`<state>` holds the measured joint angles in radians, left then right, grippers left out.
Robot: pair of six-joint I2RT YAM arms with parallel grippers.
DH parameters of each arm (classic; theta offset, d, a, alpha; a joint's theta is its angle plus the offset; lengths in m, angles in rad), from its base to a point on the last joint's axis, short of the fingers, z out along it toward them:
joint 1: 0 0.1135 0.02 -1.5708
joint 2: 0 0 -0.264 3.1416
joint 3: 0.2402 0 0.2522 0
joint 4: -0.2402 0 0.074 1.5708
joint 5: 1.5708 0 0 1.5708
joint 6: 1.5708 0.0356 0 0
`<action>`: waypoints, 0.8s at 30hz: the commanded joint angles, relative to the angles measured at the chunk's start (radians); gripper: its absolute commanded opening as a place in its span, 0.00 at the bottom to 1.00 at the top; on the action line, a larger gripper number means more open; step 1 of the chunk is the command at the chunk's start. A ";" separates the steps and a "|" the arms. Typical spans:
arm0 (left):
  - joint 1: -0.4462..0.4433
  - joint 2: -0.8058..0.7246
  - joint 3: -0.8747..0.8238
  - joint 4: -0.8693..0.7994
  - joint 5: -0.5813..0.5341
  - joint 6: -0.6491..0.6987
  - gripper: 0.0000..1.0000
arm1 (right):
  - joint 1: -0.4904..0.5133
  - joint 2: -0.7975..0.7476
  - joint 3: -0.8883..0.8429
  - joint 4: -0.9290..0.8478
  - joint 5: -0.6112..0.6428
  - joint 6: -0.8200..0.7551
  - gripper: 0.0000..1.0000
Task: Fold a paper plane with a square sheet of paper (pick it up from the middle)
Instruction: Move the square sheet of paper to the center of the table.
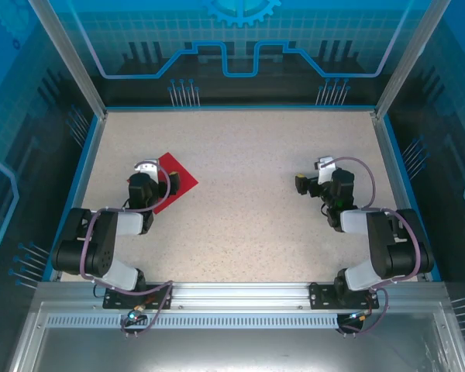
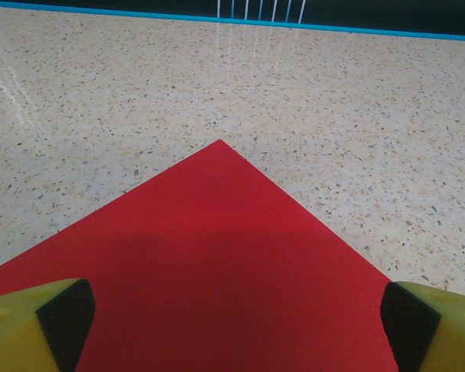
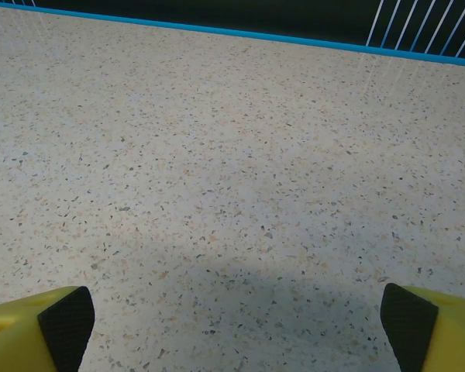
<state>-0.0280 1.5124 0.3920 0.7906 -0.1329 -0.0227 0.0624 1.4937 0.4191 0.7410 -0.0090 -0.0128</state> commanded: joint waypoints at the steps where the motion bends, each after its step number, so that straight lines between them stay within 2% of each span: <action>1: 0.010 0.003 0.023 -0.003 0.024 0.016 0.99 | -0.021 0.006 0.018 -0.003 -0.016 -0.011 0.99; 24: 0.010 0.002 0.020 0.001 0.023 0.017 0.99 | -0.025 0.006 0.018 -0.005 -0.007 -0.002 0.99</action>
<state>-0.0280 1.5124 0.3920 0.7906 -0.1329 -0.0227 0.0616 1.4937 0.4191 0.7410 -0.0086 -0.0124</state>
